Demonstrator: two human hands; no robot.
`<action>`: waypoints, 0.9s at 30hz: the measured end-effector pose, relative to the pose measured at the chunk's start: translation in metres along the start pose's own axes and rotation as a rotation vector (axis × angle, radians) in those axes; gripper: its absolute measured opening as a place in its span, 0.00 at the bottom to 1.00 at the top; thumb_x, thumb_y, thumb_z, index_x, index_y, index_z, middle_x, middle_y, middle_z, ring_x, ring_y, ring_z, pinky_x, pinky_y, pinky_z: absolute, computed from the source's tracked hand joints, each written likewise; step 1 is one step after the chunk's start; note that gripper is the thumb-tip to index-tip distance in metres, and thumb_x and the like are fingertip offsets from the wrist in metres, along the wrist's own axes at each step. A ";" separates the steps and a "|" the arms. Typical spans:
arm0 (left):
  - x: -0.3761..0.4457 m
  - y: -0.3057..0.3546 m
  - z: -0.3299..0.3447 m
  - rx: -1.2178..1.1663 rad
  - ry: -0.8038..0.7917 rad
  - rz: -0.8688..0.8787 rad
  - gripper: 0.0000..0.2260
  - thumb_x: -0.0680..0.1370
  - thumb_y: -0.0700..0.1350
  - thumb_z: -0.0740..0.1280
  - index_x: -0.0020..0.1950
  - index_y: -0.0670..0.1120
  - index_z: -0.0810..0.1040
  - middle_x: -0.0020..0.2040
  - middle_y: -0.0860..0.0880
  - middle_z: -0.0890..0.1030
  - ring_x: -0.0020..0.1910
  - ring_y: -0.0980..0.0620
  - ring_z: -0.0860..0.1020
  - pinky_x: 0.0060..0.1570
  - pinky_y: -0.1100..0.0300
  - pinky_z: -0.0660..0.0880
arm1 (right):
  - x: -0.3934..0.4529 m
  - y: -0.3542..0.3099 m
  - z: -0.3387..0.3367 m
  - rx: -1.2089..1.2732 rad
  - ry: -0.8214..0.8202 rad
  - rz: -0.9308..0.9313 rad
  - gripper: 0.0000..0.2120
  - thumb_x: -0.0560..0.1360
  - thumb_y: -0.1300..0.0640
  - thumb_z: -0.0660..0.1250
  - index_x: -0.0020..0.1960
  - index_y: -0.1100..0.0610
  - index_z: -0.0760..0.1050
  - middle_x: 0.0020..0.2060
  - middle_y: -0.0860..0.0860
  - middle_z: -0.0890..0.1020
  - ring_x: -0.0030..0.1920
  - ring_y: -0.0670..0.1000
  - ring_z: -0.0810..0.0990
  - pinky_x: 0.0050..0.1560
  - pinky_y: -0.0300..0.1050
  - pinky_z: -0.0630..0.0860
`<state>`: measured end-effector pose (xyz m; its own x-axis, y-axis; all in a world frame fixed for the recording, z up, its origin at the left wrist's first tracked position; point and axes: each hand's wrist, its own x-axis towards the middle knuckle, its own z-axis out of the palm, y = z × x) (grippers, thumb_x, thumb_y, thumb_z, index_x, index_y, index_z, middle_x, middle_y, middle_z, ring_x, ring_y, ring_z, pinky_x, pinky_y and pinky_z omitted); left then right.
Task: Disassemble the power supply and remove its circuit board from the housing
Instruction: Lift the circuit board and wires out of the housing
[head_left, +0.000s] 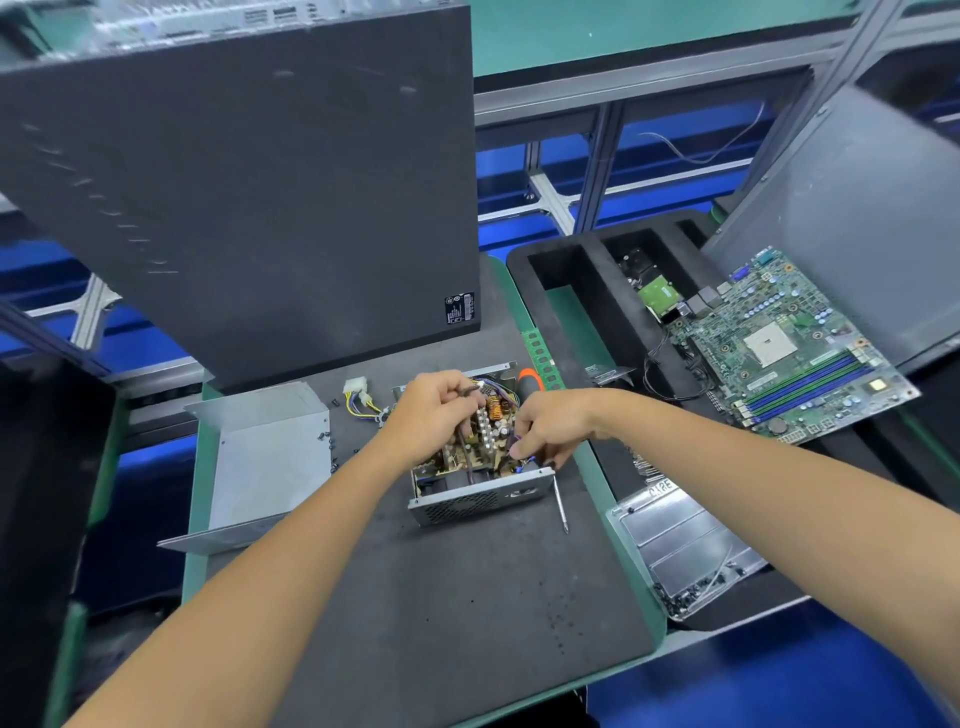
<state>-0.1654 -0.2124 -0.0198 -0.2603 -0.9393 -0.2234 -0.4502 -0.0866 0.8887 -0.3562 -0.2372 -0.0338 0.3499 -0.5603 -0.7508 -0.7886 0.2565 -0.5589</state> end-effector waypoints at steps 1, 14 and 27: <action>-0.001 -0.001 -0.001 0.022 0.008 -0.001 0.07 0.78 0.40 0.64 0.40 0.44 0.76 0.24 0.52 0.77 0.24 0.52 0.71 0.28 0.62 0.70 | 0.000 -0.002 0.000 -0.040 0.014 -0.015 0.11 0.77 0.58 0.69 0.39 0.58 0.71 0.37 0.54 0.74 0.32 0.50 0.77 0.32 0.37 0.80; -0.007 -0.009 -0.011 0.166 0.080 0.010 0.07 0.78 0.45 0.66 0.42 0.43 0.77 0.26 0.50 0.79 0.22 0.54 0.75 0.27 0.62 0.74 | -0.028 -0.054 0.023 -0.515 0.081 -0.408 0.15 0.73 0.46 0.72 0.39 0.58 0.78 0.26 0.47 0.75 0.26 0.46 0.75 0.36 0.42 0.72; -0.034 -0.017 -0.037 0.204 -0.349 -0.087 0.06 0.75 0.47 0.71 0.44 0.45 0.77 0.37 0.51 0.79 0.32 0.59 0.75 0.33 0.63 0.74 | -0.017 -0.062 0.039 -0.445 0.111 -0.314 0.13 0.73 0.57 0.72 0.32 0.57 0.72 0.28 0.51 0.71 0.28 0.50 0.70 0.33 0.41 0.66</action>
<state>-0.1174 -0.1916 -0.0127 -0.4718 -0.7596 -0.4477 -0.6342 -0.0605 0.7708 -0.2933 -0.2130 -0.0003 0.5663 -0.6421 -0.5167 -0.8008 -0.2804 -0.5292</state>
